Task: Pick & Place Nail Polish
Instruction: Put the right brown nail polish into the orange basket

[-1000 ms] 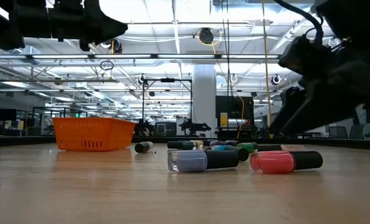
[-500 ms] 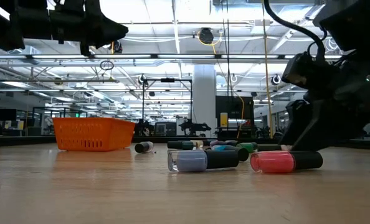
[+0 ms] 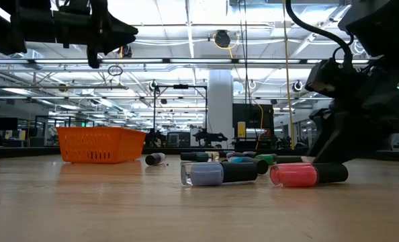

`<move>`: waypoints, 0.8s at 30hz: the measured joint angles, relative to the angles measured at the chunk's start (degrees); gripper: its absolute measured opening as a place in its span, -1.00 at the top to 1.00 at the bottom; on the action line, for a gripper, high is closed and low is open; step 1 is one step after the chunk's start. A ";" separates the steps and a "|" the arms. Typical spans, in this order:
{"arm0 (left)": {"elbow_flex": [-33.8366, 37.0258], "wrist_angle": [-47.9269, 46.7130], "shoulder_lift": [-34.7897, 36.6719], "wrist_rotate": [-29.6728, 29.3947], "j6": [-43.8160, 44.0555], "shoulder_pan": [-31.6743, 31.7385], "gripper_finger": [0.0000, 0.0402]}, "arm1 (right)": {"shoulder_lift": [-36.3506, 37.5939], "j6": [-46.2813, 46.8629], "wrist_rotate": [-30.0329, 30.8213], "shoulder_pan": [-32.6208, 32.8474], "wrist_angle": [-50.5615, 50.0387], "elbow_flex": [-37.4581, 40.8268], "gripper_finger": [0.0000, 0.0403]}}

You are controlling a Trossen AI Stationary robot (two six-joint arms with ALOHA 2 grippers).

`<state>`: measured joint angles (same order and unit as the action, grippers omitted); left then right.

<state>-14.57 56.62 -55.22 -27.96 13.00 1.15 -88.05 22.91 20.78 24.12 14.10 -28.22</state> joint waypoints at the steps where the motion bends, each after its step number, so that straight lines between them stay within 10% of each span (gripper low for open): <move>1: 0.00 0.01 0.00 0.01 0.31 0.00 0.60 | 0.00 -0.01 0.03 0.00 0.02 0.01 0.54; 24: 0.00 -11.89 0.04 5.28 -0.92 -0.26 0.60 | 9.05 -15.58 0.36 -4.83 8.90 0.12 0.55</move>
<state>-14.57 44.73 -55.18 -22.68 12.07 0.89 -79.00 7.32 21.13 19.28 22.99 -28.10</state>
